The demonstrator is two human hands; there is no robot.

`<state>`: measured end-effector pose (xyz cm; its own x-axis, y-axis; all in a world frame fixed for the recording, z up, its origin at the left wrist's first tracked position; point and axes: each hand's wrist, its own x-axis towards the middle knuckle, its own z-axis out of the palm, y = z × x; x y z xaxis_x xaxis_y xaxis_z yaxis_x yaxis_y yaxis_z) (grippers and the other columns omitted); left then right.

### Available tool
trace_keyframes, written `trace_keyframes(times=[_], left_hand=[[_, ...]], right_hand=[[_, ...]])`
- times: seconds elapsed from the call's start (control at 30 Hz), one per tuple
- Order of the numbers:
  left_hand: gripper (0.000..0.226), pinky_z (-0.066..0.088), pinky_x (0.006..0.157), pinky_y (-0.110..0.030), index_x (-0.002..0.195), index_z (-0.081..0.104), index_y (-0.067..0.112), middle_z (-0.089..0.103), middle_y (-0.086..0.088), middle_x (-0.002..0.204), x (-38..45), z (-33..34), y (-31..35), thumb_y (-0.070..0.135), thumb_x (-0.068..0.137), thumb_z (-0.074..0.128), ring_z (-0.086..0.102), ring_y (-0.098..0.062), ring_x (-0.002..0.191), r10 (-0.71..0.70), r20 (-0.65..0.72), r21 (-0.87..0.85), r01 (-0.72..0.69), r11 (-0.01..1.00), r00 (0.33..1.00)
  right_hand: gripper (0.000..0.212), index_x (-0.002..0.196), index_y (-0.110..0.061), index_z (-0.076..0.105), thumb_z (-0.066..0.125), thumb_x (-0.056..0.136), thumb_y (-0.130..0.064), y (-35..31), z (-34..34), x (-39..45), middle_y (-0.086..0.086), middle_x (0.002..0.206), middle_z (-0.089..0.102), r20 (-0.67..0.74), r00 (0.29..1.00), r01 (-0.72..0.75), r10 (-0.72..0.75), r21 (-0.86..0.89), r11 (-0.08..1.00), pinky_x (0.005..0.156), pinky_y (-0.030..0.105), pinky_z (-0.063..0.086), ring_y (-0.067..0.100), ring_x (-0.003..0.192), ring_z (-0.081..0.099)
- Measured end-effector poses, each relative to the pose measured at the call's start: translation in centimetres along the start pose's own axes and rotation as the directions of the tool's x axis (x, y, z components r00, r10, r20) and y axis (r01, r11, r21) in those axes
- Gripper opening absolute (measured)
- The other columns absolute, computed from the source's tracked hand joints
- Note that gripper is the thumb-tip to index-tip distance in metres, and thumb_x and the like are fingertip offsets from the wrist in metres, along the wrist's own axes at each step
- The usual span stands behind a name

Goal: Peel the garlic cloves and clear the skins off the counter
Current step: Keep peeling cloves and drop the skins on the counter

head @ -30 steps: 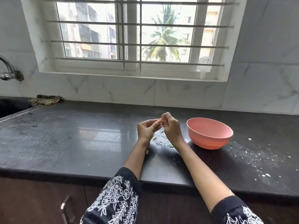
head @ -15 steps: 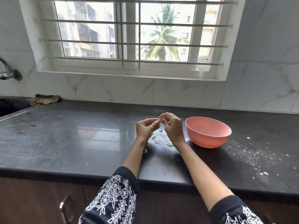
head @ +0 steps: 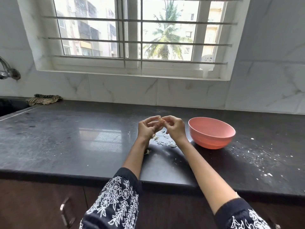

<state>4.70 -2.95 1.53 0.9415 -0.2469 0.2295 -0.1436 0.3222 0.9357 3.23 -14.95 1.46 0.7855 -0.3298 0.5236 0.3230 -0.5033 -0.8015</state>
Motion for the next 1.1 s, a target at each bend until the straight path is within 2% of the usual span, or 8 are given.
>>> trace_keyframes(times=[0.1, 0.3, 0.53, 0.63, 0.73, 0.87, 0.97, 1.1], left_hand=[[0.026, 0.040, 0.041, -0.008, 0.111, 0.058, -0.007, 0.065, -0.018, 0.087, -0.5, 0.6, 0.4, -0.001, 0.086, 0.062, 0.066, -0.003, 0.052, 0.037, 0.010, 0.050, -0.037, 0.998, 0.999], [0.009, 0.055, 0.053, -0.022, 0.084, 0.064, 0.007, 0.069, -0.011, 0.070, 0.1, -0.2, -0.1, -0.002, 0.083, 0.065, 0.069, -0.013, 0.058, 0.114, -0.037, 0.125, -0.108, 0.986, 0.993], [0.011, 0.050, 0.052, -0.025, 0.091, 0.067, 0.017, 0.068, -0.002, 0.069, -0.1, -0.5, -0.7, 0.015, 0.081, 0.071, 0.060, -0.012, 0.052, 0.286, -0.035, 0.441, -0.243, 0.864, 0.958], [0.036, 0.052, 0.062, -0.031, 0.104, 0.061, 0.016, 0.064, -0.002, 0.072, -0.6, -1.5, -0.2, 0.023, 0.073, 0.078, 0.059, -0.017, 0.058, 0.231, 0.016, 0.631, -0.189, 0.752, 0.973], [0.031, 0.048, 0.053, -0.021, 0.093, 0.061, 0.011, 0.063, -0.001, 0.069, -0.8, -3.3, 2.0, 0.021, 0.071, 0.080, 0.058, -0.012, 0.059, -0.092, 0.201, 0.699, -0.077, 0.711, 0.975], [0.024, 0.047, 0.058, -0.015, 0.093, 0.068, 0.016, 0.067, 0.004, 0.082, -1.5, -4.2, 4.8, 0.017, 0.072, 0.080, 0.061, -0.006, 0.072, -0.525, 0.298, 0.878, -0.013, 0.478, 0.797], [0.022, 0.049, 0.062, -0.016, 0.089, 0.070, 0.014, 0.065, 0.003, 0.076, -1.4, -4.3, 4.8, 0.010, 0.071, 0.080, 0.060, -0.006, 0.067, -0.523, 0.318, 0.874, -0.032, 0.484, 0.791], [0.016, 0.047, 0.059, -0.020, 0.079, 0.071, 0.012, 0.065, 0.000, 0.066, -0.4, -4.2, 3.5, 0.007, 0.068, 0.081, 0.057, -0.009, 0.060, -0.298, 0.249, 0.881, -0.088, 0.465, 0.921]], right_hand=[[0.015, 0.094, 0.002, 0.067, 0.067, 0.085, -0.010, -0.3, 0.0, -0.4, 0.004, 0.068, 0.065, 0.068, 0.991, -0.123, 0.112, 0.178, 0.976, 0.042, 0.018, 0.047, 0.009, 0.049, 0.059], [0.008, 0.089, -0.008, 0.067, 0.059, 0.090, -0.011, -1.0, -0.2, -0.7, -0.001, 0.071, 0.068, 0.229, 0.957, -0.263, 0.180, 0.411, 0.873, 0.052, 0.019, 0.051, 0.005, 0.060, 0.064], [0.012, 0.084, -0.010, 0.062, 0.054, 0.093, -0.014, -0.8, -0.3, -1.1, 0.006, 0.082, 0.065, 0.319, 0.927, -0.335, 0.196, 0.473, 0.815, 0.057, 0.019, 0.050, 0.014, 0.077, 0.064], [0.012, 0.081, -0.010, 0.060, 0.056, 0.092, -0.013, -0.7, 0.0, -1.4, 0.005, 0.077, 0.066, 0.248, 0.940, -0.322, 0.235, 0.414, 0.851, 0.052, 0.015, 0.047, 0.003, 0.060, 0.063], [0.011, 0.079, -0.010, 0.058, 0.059, 0.090, -0.009, -0.4, -0.2, -1.1, 0.006, 0.072, 0.064, 0.158, 0.956, -0.286, 0.245, 0.342, 0.895, 0.045, 0.015, 0.041, 0.009, 0.054, 0.056], [0.013, 0.076, -0.016, 0.060, 0.065, 0.086, -0.009, -0.2, -0.2, -0.8, 0.003, 0.069, 0.063, 0.144, 0.967, -0.235, 0.212, 0.174, 0.956, 0.047, 0.019, 0.040, 0.014, 0.058, 0.053], [0.004, 0.080, -0.013, 0.067, 0.069, 0.082, -0.011, 0.0, -0.1, -1.0, 0.005, 0.075, 0.065, 0.123, 0.978, -0.169, 0.168, -0.008, 0.986, 0.058, 0.020, 0.043, 0.015, 0.067, 0.058], [0.010, 0.090, -0.004, 0.070, 0.068, 0.081, -0.007, -0.1, -0.4, -1.3, 0.005, 0.077, 0.065, 0.152, 0.984, -0.051, 0.088, -0.233, 0.971, 0.064, 0.017, 0.037, 0.013, 0.071, 0.054]])
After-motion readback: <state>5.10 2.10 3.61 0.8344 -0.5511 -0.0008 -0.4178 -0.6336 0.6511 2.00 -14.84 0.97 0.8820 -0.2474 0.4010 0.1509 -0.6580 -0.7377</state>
